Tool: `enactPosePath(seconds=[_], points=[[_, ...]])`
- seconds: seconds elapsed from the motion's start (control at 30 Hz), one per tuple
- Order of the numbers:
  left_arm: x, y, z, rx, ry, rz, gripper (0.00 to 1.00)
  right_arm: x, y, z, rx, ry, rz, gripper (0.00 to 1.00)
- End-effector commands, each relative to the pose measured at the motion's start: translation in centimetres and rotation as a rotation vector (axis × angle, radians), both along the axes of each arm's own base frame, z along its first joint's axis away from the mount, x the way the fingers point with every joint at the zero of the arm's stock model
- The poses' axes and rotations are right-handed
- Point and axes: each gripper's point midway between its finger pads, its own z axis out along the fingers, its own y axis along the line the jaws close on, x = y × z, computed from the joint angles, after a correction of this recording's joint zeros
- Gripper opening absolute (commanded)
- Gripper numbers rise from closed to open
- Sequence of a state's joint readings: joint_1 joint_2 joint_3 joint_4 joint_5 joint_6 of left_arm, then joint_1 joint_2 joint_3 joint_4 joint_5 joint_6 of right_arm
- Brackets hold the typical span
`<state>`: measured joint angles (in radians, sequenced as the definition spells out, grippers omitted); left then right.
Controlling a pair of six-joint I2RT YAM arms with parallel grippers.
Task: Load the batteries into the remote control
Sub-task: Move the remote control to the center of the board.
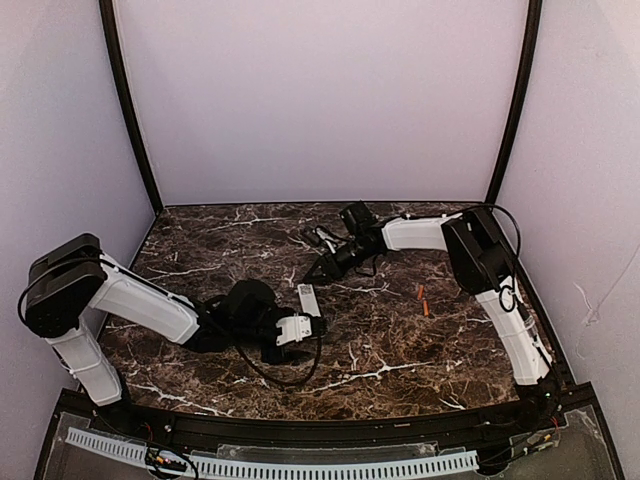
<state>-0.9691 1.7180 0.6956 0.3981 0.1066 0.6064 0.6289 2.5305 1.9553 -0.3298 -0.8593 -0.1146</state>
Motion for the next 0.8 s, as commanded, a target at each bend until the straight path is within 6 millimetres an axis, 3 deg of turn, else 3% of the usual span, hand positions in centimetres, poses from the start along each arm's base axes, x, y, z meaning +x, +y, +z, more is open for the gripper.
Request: enactPosePath(seconds=[0.0,0.17,0.4,0.6,0.77], points=[[-0.4,1.1,3.1,-0.101,0.029,0.1,0.71,-2.2,-2.6,-3.3,-0.135,0.098,-0.038,0.38],[1.0,3.0,4.7,-0.181,0.04,0.294,0.82,-3.3,-4.2,-2.5,-0.155,0.117,-0.061,0.35],[2.3,2.7,3.0,-0.26,0.189,0.492,0.95,-5.8,-6.3,-1.6,-0.167,0.161,-0.077,0.33],[4.0,2.2,1.3,-0.208,0.184,0.543,0.96,-7.0,-7.5,0.4,-0.139,0.177,-0.092,0.34],[5.1,1.0,0.9,-0.207,0.214,0.563,0.94,-6.3,-8.8,2.1,-0.122,0.185,-0.155,0.48]])
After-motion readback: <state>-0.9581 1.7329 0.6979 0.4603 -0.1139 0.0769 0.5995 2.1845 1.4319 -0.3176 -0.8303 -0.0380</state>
